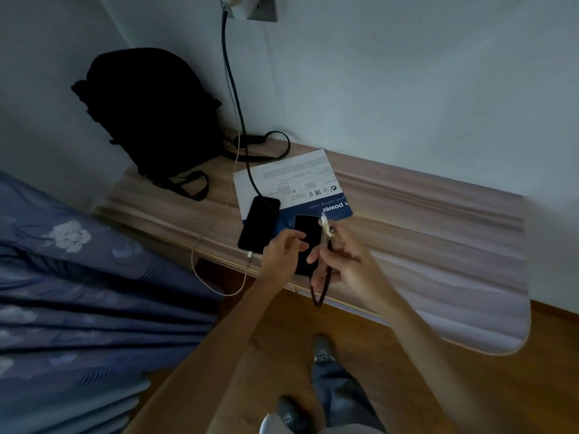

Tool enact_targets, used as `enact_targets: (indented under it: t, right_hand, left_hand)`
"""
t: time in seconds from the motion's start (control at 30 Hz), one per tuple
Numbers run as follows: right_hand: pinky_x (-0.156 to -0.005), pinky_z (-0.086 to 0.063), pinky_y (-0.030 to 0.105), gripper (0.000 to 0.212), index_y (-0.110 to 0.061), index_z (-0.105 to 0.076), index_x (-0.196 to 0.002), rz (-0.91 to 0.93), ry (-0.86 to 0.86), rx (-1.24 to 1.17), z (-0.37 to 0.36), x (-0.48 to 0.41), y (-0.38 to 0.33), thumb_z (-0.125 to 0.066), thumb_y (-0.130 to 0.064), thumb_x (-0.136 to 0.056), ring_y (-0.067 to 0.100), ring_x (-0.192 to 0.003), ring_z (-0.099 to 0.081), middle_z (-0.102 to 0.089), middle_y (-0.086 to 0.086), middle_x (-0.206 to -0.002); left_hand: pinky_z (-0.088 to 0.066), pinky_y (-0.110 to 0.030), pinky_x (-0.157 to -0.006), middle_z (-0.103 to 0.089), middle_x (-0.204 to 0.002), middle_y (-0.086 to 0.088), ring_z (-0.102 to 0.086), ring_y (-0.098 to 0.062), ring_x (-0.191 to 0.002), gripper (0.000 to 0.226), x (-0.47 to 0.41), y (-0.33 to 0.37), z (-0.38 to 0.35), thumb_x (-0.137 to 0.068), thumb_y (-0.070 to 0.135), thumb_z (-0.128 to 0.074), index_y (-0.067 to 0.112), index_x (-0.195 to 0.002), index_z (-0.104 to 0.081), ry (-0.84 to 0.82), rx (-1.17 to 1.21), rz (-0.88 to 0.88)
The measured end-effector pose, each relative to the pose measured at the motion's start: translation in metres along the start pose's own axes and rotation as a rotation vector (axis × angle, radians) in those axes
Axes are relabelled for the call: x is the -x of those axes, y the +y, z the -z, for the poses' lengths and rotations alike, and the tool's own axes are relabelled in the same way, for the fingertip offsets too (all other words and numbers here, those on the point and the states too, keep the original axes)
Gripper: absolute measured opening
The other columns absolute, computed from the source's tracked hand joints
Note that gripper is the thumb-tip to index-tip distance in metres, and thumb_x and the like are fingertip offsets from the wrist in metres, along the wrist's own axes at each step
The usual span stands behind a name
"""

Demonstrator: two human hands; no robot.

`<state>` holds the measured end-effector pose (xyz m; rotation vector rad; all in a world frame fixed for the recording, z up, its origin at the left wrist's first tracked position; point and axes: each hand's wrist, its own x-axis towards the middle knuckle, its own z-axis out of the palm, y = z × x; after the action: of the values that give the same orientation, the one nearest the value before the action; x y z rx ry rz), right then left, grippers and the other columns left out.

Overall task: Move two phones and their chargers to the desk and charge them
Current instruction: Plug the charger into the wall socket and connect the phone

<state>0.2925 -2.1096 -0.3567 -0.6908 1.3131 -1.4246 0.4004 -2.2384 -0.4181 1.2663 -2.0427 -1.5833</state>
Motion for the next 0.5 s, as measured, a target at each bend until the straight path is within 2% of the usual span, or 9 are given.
enact_targets:
  t: [0.1,0.2,0.27,0.37,0.43,0.5]
  right_hand:
    - [-0.050,-0.055,0.036,0.044,-0.027,-0.048,-0.133,-0.137,0.091,-0.222,-0.008,0.008,0.031,-0.040,0.003,-0.102,0.027,-0.052,-0.065,-0.068,0.016,-0.082]
    - [-0.041,-0.049,0.031,0.018,-0.023,-0.056,-0.118,-0.234,0.165,-0.201,-0.015,0.017,0.058,-0.043,-0.019,-0.105,0.022,-0.044,-0.057,-0.058,0.008,-0.071]
    - [-0.039,-0.044,0.029,0.020,-0.019,-0.057,-0.111,-0.259,0.157,-0.111,-0.016,0.021,0.073,-0.045,-0.033,-0.104,0.020,-0.042,-0.050,-0.051,0.002,-0.065]
    - [-0.038,-0.034,0.026,0.028,-0.020,-0.060,-0.112,-0.297,0.225,-0.100,-0.015,0.022,0.093,-0.041,-0.038,-0.104,0.017,-0.041,-0.038,-0.041,-0.001,-0.059]
    - [-0.037,-0.026,0.023,0.033,-0.019,-0.062,-0.106,-0.328,0.279,-0.132,-0.012,0.021,0.104,-0.040,-0.042,-0.103,0.013,-0.041,-0.030,-0.035,-0.002,-0.058]
    - [-0.036,-0.022,0.020,0.038,-0.017,-0.061,-0.090,-0.348,0.318,-0.189,-0.008,0.019,0.112,-0.040,-0.047,-0.101,0.011,-0.042,-0.024,-0.031,-0.003,-0.058]
  left_hand:
    - [-0.055,-0.018,-0.078,-0.075,-0.095,0.003,-0.071,-0.010,-0.096,0.015,-0.014,-0.010,-0.011,-0.098,0.013,-0.056,0.015,-0.107,-0.067,0.030,-0.070,0.059]
    - [-0.049,-0.020,-0.078,-0.075,-0.103,-0.004,-0.069,-0.017,-0.101,0.016,-0.029,-0.019,-0.020,-0.094,0.017,-0.063,0.012,-0.107,-0.070,0.080,-0.204,0.112]
    - [-0.050,-0.027,-0.087,-0.070,-0.116,-0.010,-0.065,-0.023,-0.111,0.029,-0.035,-0.026,-0.029,-0.092,0.021,-0.065,0.009,-0.118,-0.067,0.052,-0.340,0.106]
    - [-0.047,-0.044,-0.100,-0.050,-0.138,-0.019,-0.049,-0.034,-0.127,0.066,-0.038,-0.038,-0.045,-0.087,0.040,-0.069,0.009,-0.141,-0.045,-0.009,-0.574,0.160]
    - [-0.045,-0.048,-0.100,-0.037,-0.141,-0.023,-0.042,-0.039,-0.128,0.087,-0.037,-0.045,-0.056,-0.081,0.053,-0.071,0.010,-0.146,-0.031,-0.021,-0.768,0.219]
    - [-0.047,-0.047,-0.097,-0.035,-0.138,-0.023,-0.041,-0.040,-0.125,0.097,-0.036,-0.049,-0.063,-0.076,0.059,-0.072,0.010,-0.146,-0.026,-0.001,-0.893,0.207]
